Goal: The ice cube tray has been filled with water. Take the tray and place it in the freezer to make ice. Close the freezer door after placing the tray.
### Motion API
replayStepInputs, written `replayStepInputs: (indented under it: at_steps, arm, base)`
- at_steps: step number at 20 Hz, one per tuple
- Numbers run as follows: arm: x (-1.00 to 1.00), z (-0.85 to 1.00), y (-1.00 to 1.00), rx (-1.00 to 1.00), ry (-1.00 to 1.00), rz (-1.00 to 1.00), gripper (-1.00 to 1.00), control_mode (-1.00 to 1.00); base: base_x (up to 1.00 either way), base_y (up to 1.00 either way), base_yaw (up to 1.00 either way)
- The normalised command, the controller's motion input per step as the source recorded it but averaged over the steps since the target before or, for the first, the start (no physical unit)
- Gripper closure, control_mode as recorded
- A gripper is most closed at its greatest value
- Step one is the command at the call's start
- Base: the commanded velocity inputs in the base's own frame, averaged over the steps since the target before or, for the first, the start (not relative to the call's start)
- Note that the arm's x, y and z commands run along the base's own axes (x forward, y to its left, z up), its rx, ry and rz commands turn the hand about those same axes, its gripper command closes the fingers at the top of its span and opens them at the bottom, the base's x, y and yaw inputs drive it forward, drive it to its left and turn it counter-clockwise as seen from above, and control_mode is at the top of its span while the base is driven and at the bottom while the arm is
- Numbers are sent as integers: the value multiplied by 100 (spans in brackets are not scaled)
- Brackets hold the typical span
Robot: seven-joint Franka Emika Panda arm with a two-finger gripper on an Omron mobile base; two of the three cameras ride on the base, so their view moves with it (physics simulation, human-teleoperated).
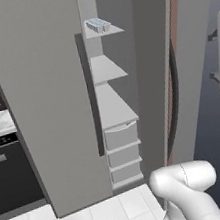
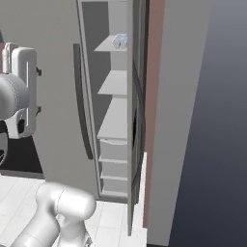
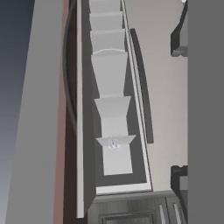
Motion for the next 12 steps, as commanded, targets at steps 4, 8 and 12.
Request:
replayStepInputs:
  at_steps: [4, 8, 12]
  arm:
    - [0, 0, 0, 0, 0, 0, -100, 100]
    - [2, -2, -25, 0, 3, 2, -100, -100]
    - [1, -9, -46, 0, 0, 4, -100, -100]
  base:
    - [0, -9, 0]
    - [0, -5, 0]
    - [0, 0, 0]
